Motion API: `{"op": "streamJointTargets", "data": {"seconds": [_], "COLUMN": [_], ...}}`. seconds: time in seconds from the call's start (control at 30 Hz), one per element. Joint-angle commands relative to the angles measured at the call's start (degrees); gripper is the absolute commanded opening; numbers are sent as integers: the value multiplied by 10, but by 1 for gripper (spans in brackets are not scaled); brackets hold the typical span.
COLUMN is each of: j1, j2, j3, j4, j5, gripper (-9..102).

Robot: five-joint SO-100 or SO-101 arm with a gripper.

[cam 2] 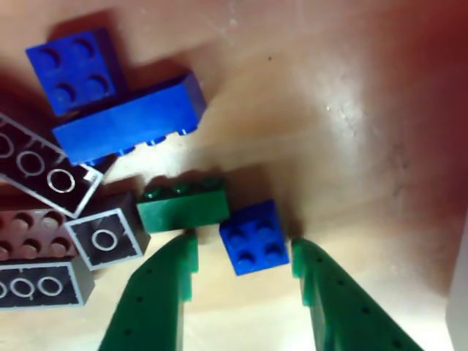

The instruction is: Put all lego bricks in the bin.

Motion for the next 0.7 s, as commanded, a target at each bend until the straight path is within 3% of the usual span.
{"op": "streamJointTargets", "data": {"seconds": [0.0,0.23,0.37,0.53,0.67], "j1": [-1,-4,-32,-120,-113], "j2": [10,11,155,443,479], "j3": [-33,-32,62,145,52], "j4": [4,-11,-52,31,109], "j5": [-9,3,86,199,239], "gripper": [12,0,0,0,0]}}
